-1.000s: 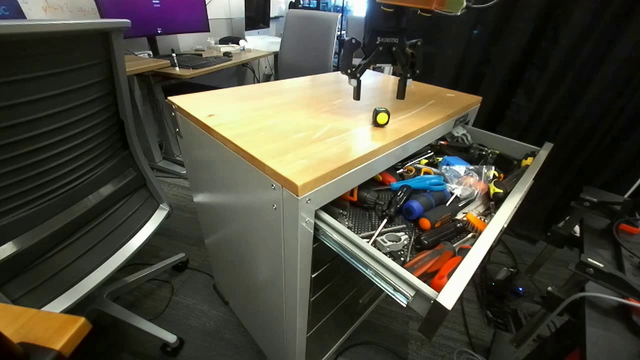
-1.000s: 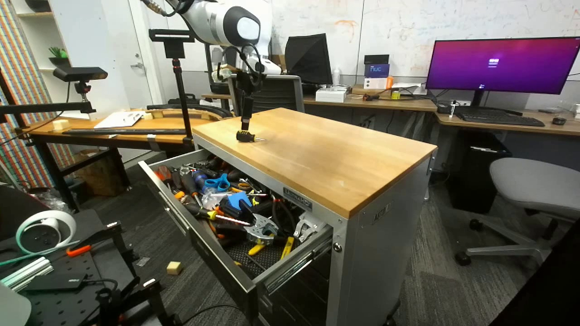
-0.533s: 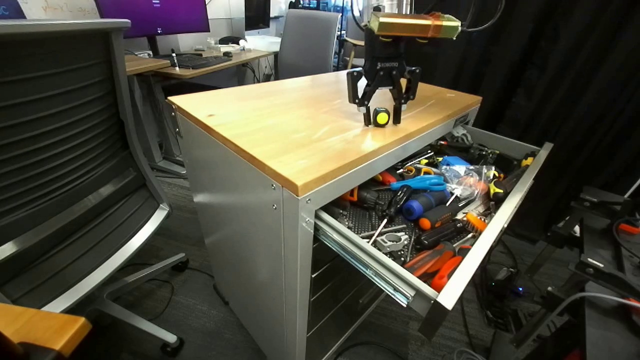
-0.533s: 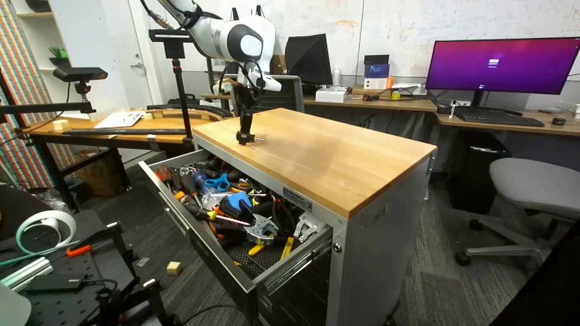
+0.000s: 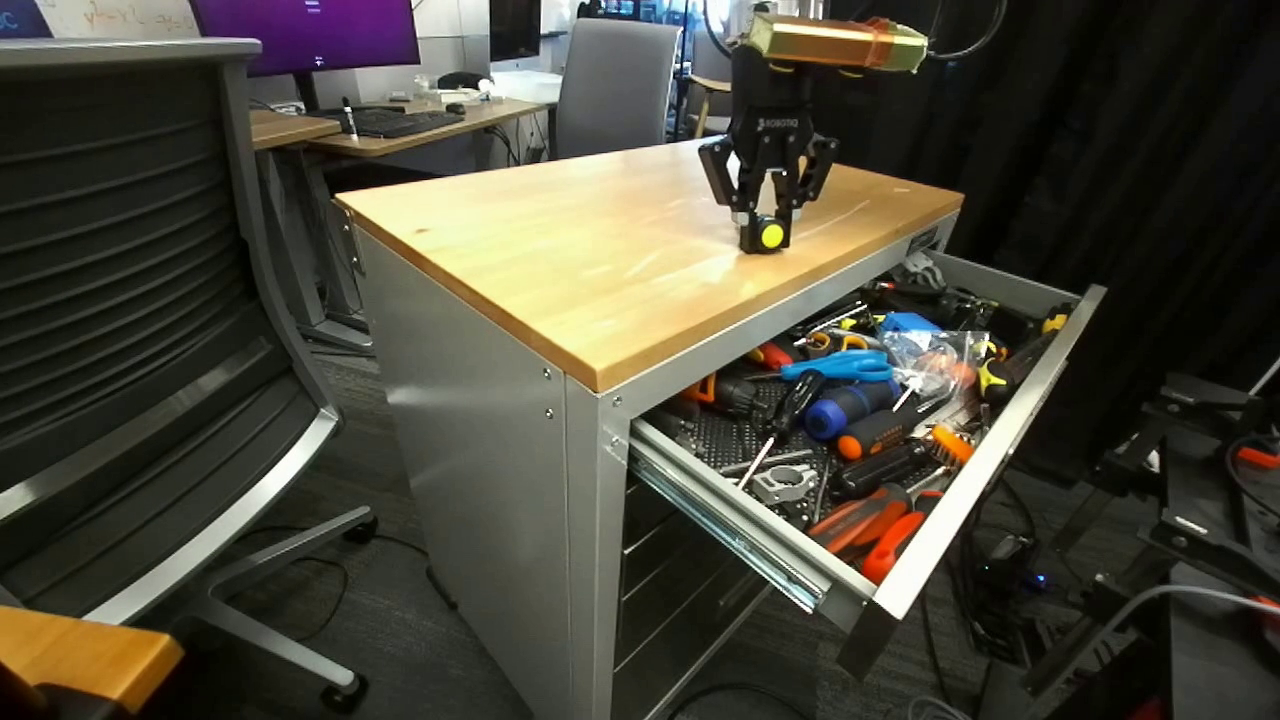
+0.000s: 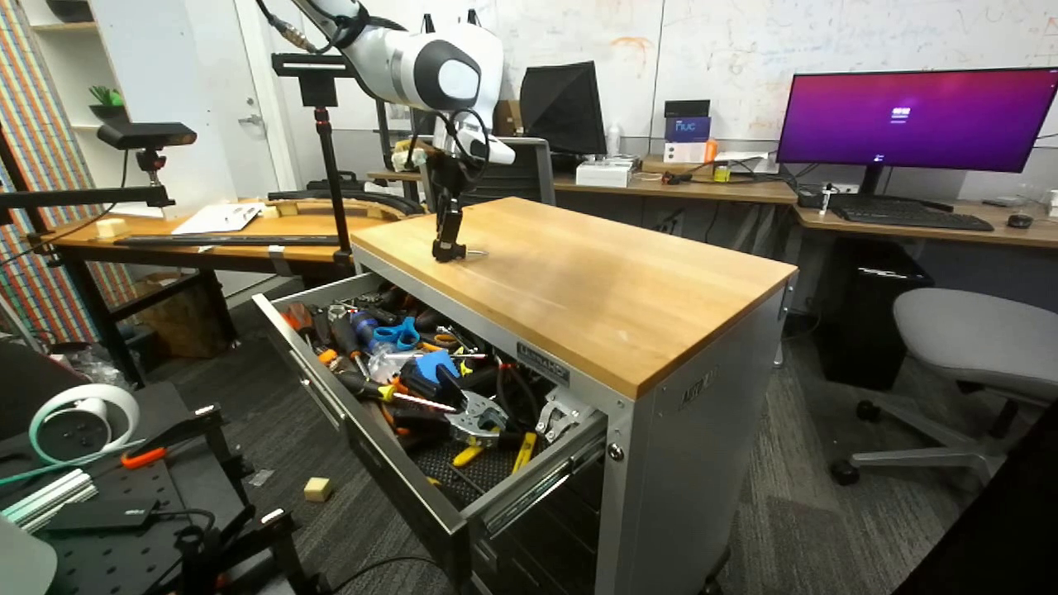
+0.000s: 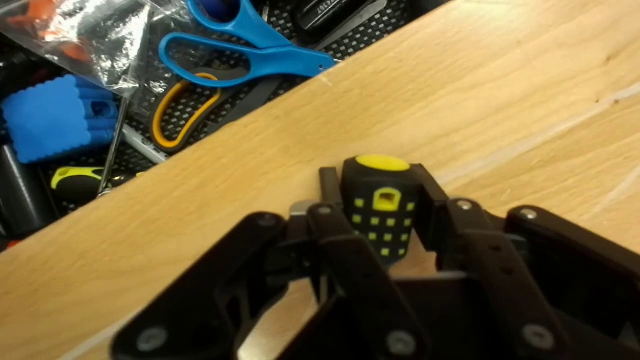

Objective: Put the screwdriver in the drawer and close it

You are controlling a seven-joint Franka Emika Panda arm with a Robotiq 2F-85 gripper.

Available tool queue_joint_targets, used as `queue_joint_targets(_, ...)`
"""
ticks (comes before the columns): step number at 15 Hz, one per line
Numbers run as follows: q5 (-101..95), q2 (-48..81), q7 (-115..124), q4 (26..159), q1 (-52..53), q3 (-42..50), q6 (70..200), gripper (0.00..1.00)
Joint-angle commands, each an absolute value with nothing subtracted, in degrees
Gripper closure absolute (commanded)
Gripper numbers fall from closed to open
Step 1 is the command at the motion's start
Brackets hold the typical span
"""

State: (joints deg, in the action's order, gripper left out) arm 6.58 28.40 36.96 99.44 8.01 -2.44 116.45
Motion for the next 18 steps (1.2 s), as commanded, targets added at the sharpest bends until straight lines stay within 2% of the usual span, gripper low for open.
queue_joint_targets(1,8.13,27.22,31.16,101.60,6.98,-2.40,114.88,0.88)
queue_joint_targets(10,0.14,19.55,15.60,111.55,5.36,0.02,105.64,0.88)
queue_joint_targets(18,-5.28,19.32,11.73,116.04,4.10,0.35,106.24,0.88)
